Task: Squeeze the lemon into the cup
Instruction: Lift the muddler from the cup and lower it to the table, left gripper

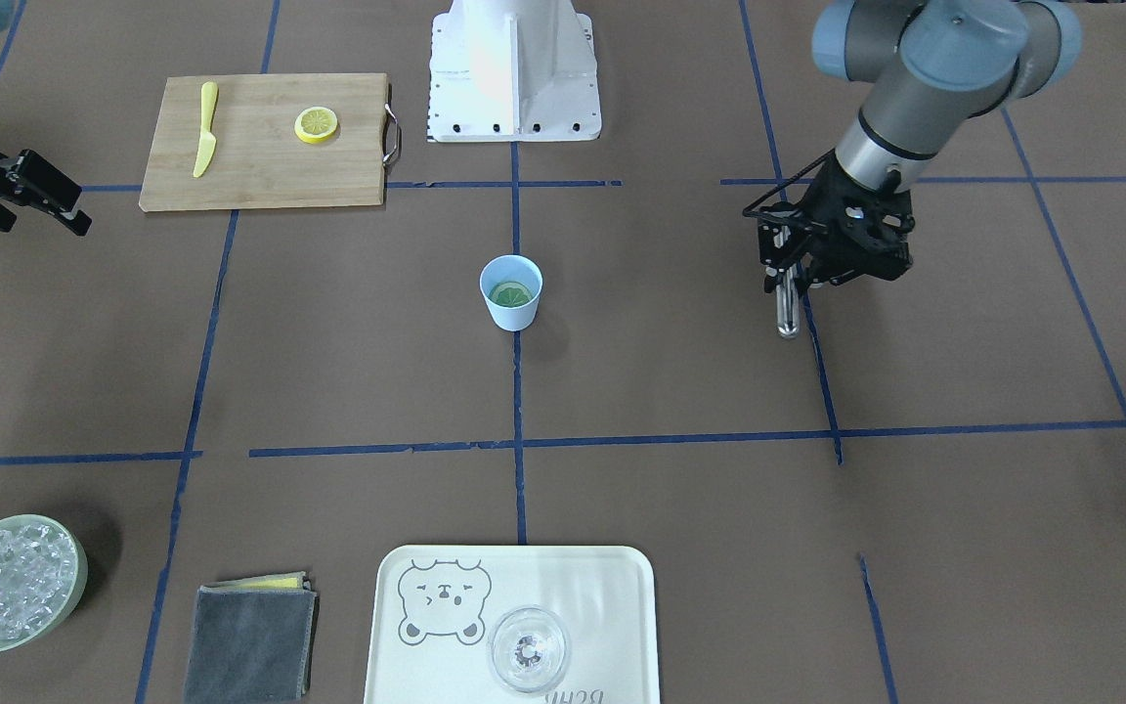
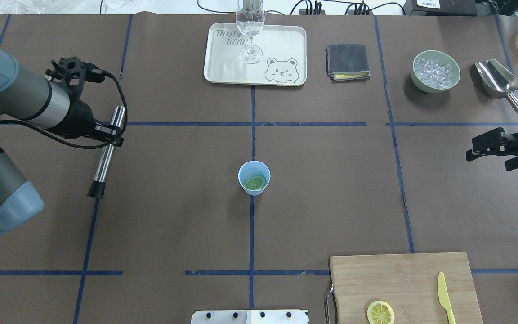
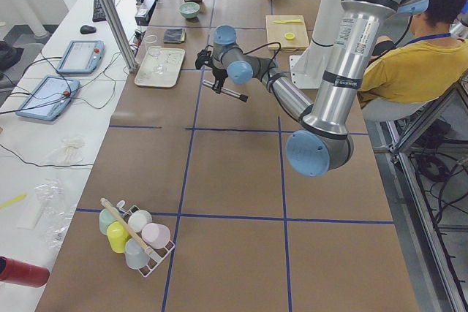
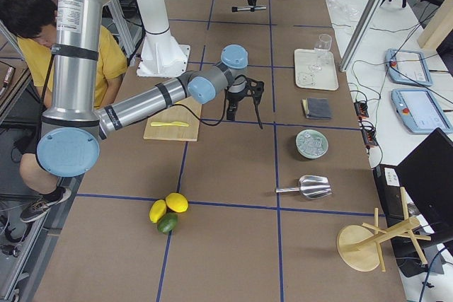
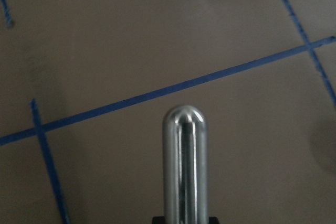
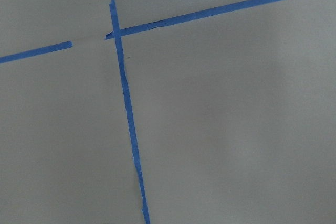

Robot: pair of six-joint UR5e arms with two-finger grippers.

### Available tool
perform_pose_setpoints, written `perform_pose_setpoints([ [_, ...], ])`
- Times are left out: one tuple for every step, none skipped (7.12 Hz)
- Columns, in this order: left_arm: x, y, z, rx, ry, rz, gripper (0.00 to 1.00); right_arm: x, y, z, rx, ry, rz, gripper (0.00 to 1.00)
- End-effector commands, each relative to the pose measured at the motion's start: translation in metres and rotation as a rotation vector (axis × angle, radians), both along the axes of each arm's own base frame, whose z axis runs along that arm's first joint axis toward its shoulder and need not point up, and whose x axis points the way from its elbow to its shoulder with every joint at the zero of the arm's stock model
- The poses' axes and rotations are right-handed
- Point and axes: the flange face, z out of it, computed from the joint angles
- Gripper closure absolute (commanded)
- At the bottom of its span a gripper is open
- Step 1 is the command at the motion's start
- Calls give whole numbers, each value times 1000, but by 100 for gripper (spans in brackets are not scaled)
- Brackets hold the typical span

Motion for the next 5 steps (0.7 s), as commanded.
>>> perform_pose_setpoints([
  [-36, 10, 88, -152, -74, -15, 100, 9, -1, 13, 8, 15, -8, 0],
  [-44, 19, 113, -179, -106, -19, 100, 16, 1, 19, 23, 22, -18, 0],
  [-40, 14, 144, -222, -146, -21, 100, 19, 1, 20, 33, 24, -22, 0],
  [-36, 11, 169, -255, -178, -19, 100, 19, 2, 21, 32, 22, -24, 0],
  [-30, 7, 179, -271, -192, -15, 100, 19, 2, 21, 30, 20, -26, 0],
])
